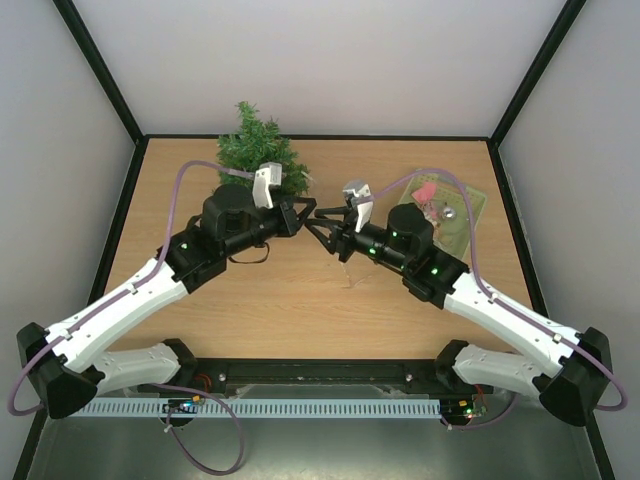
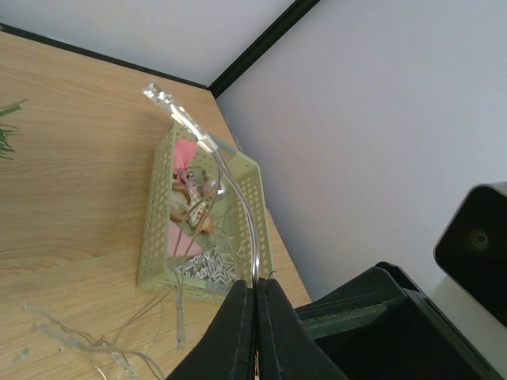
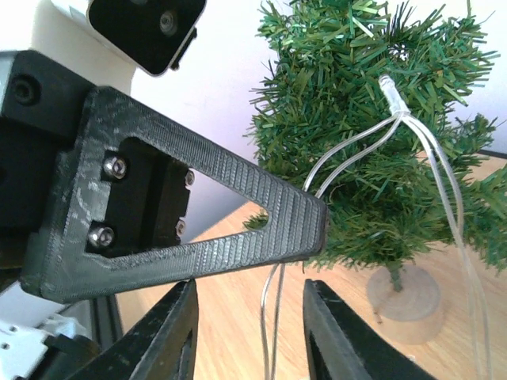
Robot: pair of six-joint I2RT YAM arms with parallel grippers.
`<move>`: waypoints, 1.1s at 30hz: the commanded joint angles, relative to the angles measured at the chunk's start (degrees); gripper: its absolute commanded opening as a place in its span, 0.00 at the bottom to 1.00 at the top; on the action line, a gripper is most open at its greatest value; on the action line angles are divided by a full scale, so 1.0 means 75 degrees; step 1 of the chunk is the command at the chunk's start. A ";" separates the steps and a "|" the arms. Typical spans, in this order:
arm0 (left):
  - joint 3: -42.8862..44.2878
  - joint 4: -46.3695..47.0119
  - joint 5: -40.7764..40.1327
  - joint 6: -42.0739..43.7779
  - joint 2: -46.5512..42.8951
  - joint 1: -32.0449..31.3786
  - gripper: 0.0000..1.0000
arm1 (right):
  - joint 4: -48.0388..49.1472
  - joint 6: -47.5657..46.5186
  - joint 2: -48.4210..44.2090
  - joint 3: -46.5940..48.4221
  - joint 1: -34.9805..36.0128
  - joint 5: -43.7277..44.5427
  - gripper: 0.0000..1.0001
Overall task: Decorate the small christmas tree
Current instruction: Wrap the decoration item around the Christmas tree.
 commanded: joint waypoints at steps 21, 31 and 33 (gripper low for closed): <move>-0.0683 0.0081 -0.0105 0.1669 -0.1352 0.0049 0.56 | -0.2220 -0.0502 -0.1185 0.0504 0.0128 0.0849 0.02; -0.2368 0.1942 0.1550 0.4238 -0.2308 0.0049 0.58 | -0.2550 -0.0368 -0.1976 0.0772 0.0124 -0.2743 0.02; -0.2447 0.2161 0.2253 0.4521 -0.2196 0.0049 0.59 | -0.2216 -0.0195 -0.2064 0.0705 0.0118 -0.3056 0.02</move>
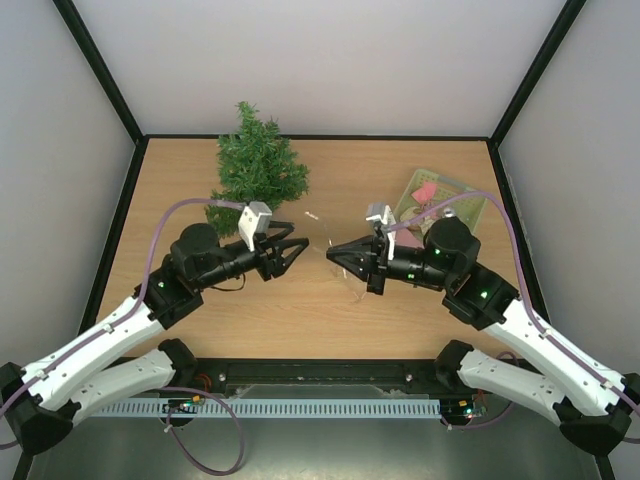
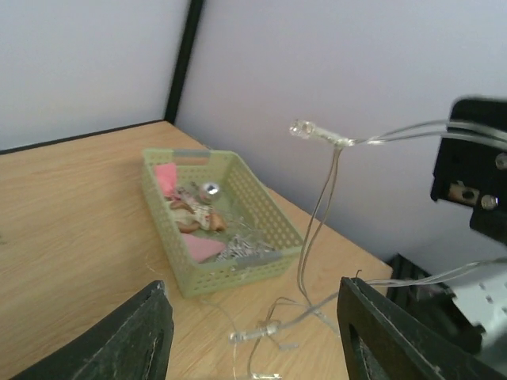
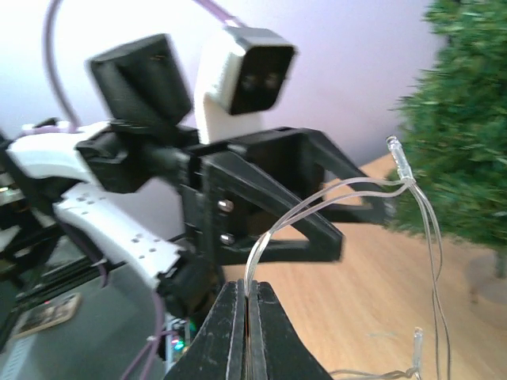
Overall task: Decorate the small christmas tree
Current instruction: Wrap the decoration item around the Christmas tree.
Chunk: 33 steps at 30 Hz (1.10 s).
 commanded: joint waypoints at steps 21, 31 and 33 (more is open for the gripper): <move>-0.0374 0.2806 0.1824 0.1053 0.1271 -0.0233 0.57 | 0.0985 0.0477 -0.0031 -0.0154 -0.0001 -0.2005 0.02; -0.0720 0.3452 0.1743 0.1152 0.0897 -0.0312 0.31 | 0.0658 0.0196 -0.0031 -0.0153 -0.0001 -0.1838 0.02; -0.0703 0.3307 0.1726 0.1260 0.0807 -0.0317 0.17 | 0.0598 0.0155 -0.0038 -0.0128 0.0001 -0.1660 0.02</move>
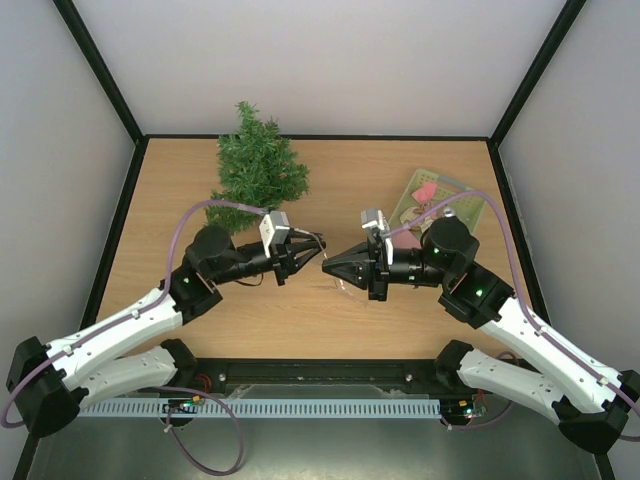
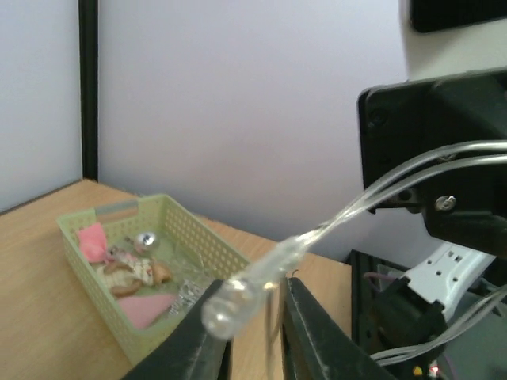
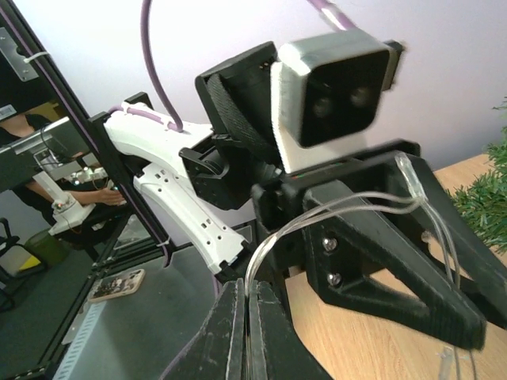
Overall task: Decorate the small christmas tree
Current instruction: Wrap the decoration item around the Christmas tree.
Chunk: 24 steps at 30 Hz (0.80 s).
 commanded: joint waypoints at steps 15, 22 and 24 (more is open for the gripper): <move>0.2284 -0.3025 -0.3041 0.2194 -0.1193 -0.0055 0.02 | 0.0479 -0.0935 -0.0068 0.0593 0.0002 0.4479 0.02; 0.2784 -0.3125 -0.3353 0.3345 -0.1132 -0.0052 0.02 | 0.0526 -0.1275 0.0946 0.1364 0.0006 0.2324 0.02; 0.2690 -0.2862 -0.3137 0.3651 -0.1165 -0.0053 0.02 | 0.0589 -0.0880 0.1253 0.1539 0.0005 0.1821 0.02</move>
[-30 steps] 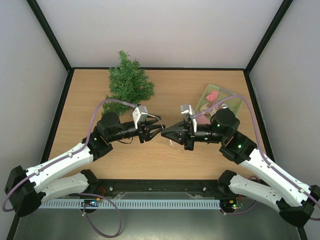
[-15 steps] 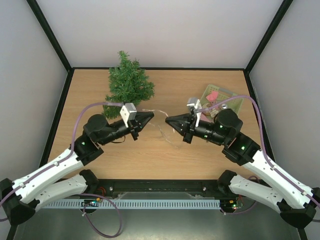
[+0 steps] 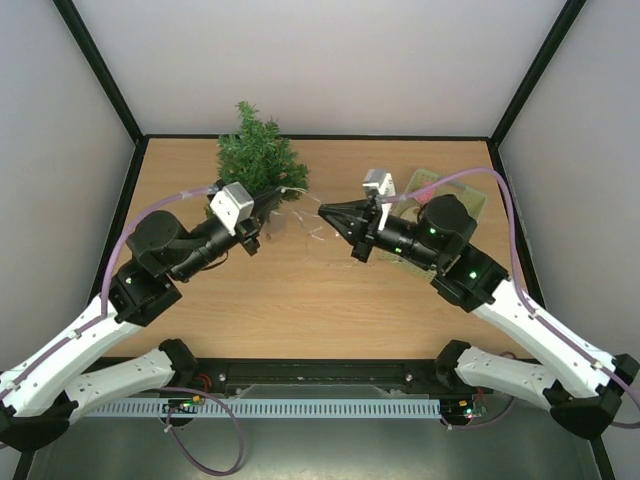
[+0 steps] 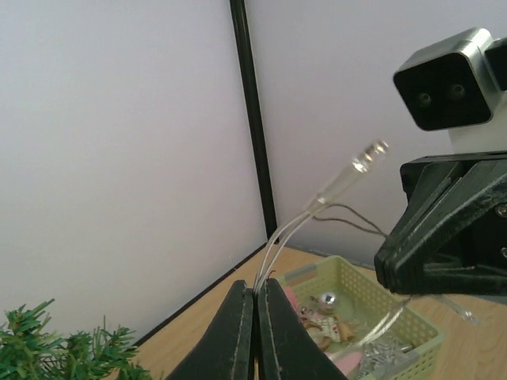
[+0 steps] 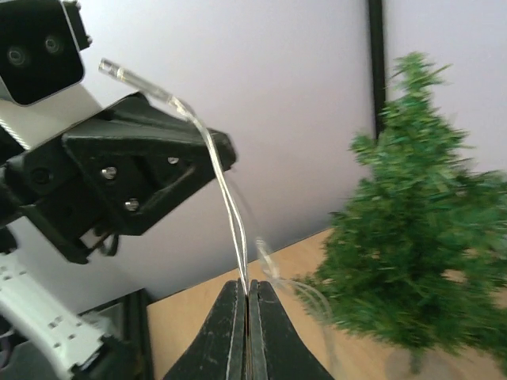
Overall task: Decorate the small christmas tree
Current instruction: Wrap the decoration item around the Christmas tree.
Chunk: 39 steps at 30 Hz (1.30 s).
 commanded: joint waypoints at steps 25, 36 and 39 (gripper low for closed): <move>-0.0208 0.0743 -0.0639 0.2199 0.0027 0.0035 0.02 | -0.0329 0.1699 -0.0145 0.0405 -0.0006 -0.0266 0.02; -0.1390 0.1379 0.0305 0.0831 -0.0225 0.0025 0.02 | 0.5402 0.6723 -0.0014 -0.0960 -0.0005 -0.1992 0.01; -0.1815 0.1779 0.0783 0.0151 -0.0271 0.0023 0.02 | 0.6013 0.7373 0.0174 -0.1121 -0.0006 -0.1800 0.02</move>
